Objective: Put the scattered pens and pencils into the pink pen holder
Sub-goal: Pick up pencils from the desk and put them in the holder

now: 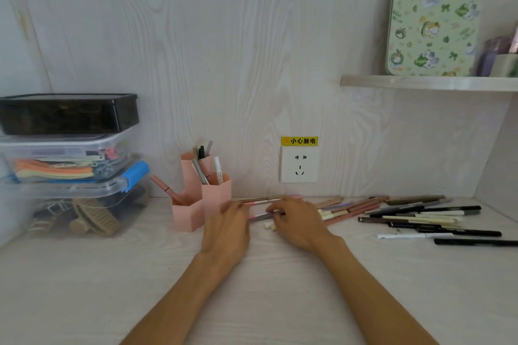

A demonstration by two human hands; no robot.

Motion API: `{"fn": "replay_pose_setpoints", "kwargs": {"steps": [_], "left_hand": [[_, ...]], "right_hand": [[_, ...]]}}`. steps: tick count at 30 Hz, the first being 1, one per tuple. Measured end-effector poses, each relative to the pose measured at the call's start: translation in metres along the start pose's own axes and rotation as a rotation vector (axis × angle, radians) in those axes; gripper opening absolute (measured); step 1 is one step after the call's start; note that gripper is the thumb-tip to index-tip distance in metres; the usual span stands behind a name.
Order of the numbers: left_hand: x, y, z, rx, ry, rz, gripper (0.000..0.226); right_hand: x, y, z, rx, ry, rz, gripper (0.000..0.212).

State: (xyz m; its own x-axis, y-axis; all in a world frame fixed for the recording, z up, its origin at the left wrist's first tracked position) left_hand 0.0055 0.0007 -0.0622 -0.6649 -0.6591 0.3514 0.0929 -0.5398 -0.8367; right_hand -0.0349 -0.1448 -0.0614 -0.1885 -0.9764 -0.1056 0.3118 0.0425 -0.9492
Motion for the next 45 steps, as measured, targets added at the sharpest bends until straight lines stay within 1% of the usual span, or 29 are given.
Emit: {"fn": "replay_pose_setpoints", "kwargs": {"steps": [3, 6, 8, 10, 12, 14, 15, 17, 20, 23, 25, 27, 29, 32, 34, 35, 37, 38, 41, 43, 45], "left_hand": [[-0.002, 0.001, 0.001, 0.01, 0.043, -0.022, 0.031], [0.0, -0.002, -0.001, 0.06, 0.113, -0.08, 0.035], [0.007, -0.008, 0.001, 0.099, 0.134, -0.139, 0.036], [0.017, -0.017, 0.006, 0.139, 0.147, -0.182, 0.031], [0.029, -0.019, 0.013, 0.109, 0.199, -0.128, 0.024], [0.038, -0.014, 0.019, -0.033, 0.23, 0.001, 0.021], [0.042, -0.011, 0.021, -0.119, 0.222, 0.066, 0.021], [0.048, -0.01, 0.026, -0.238, 0.187, 0.161, 0.02], [0.064, -0.011, 0.036, -0.309, 0.206, 0.348, 0.021], [0.077, -0.009, 0.036, -0.349, 0.324, 0.549, 0.026], [0.076, -0.009, 0.031, -0.356, 0.394, 0.604, 0.026], [0.069, -0.016, 0.024, -0.348, 0.411, 0.604, 0.026], [0.059, -0.026, 0.017, -0.339, 0.384, 0.567, 0.028], [0.044, -0.041, 0.005, -0.238, 0.304, 0.491, 0.024], [0.035, -0.049, -0.003, -0.18, 0.248, 0.342, 0.017], [0.03, -0.054, -0.007, -0.158, 0.223, 0.241, 0.018], [0.02, -0.062, -0.017, -0.107, 0.208, 0.064, 0.022], [0.014, -0.066, -0.022, -0.07, 0.211, -0.015, 0.023], [-0.006, -0.077, -0.036, 0.068, 0.151, -0.264, 0.024], [-0.018, -0.085, -0.04, 0.173, 0.081, -0.445, 0.02], [-0.027, -0.097, -0.04, 0.305, 0.032, -0.63, 0.012]], "right_hand": [[0.001, -0.004, -0.002, -0.026, 0.042, 0.16, 0.033], [0.008, -0.009, -0.004, -0.01, 0.096, 0.401, 0.041], [0.011, -0.013, -0.005, 0.006, 0.128, 0.562, 0.038], [0.01, -0.015, -0.006, 0.061, 0.139, 0.672, 0.036], [0.013, -0.018, -0.007, 0.187, 0.169, 0.615, 0.036], [0.021, -0.019, -0.008, 0.287, 0.213, 0.447, 0.034], [0.025, -0.018, -0.008, 0.288, 0.215, 0.37, 0.033], [0.03, -0.012, -0.008, 0.205, 0.185, 0.243, 0.034], [0.027, -0.004, -0.005, 0.099, 0.122, 0.118, 0.036], [0.025, 0.0, -0.003, 0.047, 0.098, 0.05, 0.034], [0.027, 0.001, -0.003, 0.03, 0.103, 0.056, 0.033], [0.028, 0.0, -0.004, 0.032, 0.104, 0.079, 0.032], [0.027, -0.001, -0.005, 0.029, 0.102, 0.09, 0.032], [0.027, -0.002, -0.007, 0.031, 0.114, 0.12, 0.033], [0.026, -0.003, -0.007, 0.048, 0.13, 0.139, 0.03], [0.024, -0.004, -0.007, 0.055, 0.132, 0.163, 0.031], [0.017, -0.007, -0.008, 0.043, 0.103, 0.218, 0.041], [0.012, -0.008, -0.008, 0.021, 0.071, 0.236, 0.043], [-0.005, -0.007, -0.008, -0.07, -0.035, 0.267, 0.027], [-0.012, -0.009, -0.007, -0.102, -0.06, 0.256, 0.017], [-0.012, -0.011, -0.005, -0.106, -0.053, 0.281, 0.011]]}}
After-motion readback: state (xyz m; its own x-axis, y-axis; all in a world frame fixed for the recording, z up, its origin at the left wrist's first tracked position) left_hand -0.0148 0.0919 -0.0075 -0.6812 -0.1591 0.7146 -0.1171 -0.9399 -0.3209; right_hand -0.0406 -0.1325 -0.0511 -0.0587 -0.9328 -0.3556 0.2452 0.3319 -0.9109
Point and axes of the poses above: each hand's wrist, its own z-axis towards the middle knuckle, its own y-axis out of the palm, x = y × z, the point moved 3 cm from there along z, towards the middle knuckle, and after that the axes turned 14 degrees about -z, right-handed, at the moved point
